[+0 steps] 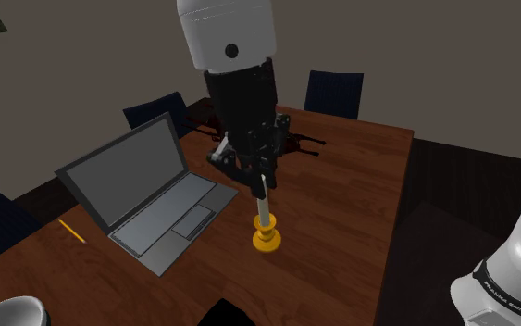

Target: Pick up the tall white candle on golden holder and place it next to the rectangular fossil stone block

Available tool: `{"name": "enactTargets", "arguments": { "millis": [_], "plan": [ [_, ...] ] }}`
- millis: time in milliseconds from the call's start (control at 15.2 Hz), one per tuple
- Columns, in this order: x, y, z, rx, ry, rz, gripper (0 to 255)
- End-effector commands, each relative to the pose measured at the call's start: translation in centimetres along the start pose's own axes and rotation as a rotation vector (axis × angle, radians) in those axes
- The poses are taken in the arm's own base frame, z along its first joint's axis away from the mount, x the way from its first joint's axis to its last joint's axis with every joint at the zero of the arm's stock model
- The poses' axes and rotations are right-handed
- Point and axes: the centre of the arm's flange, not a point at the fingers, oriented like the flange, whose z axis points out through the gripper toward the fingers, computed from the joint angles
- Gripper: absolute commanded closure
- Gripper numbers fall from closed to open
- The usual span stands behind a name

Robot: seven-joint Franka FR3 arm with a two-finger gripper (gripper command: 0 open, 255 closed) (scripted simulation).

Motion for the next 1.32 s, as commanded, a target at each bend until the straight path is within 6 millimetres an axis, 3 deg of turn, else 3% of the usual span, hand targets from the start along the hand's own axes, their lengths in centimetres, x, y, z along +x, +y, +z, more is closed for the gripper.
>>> {"name": "enactTargets", "arguments": {
  "millis": [0, 1254],
  "plan": [
    [0.1, -0.1, 1.0, 0.0, 0.0, 0.0, 255],
    [1.6, 0.0, 11.0, 0.0, 0.0, 0.0, 255]
  ]
}}
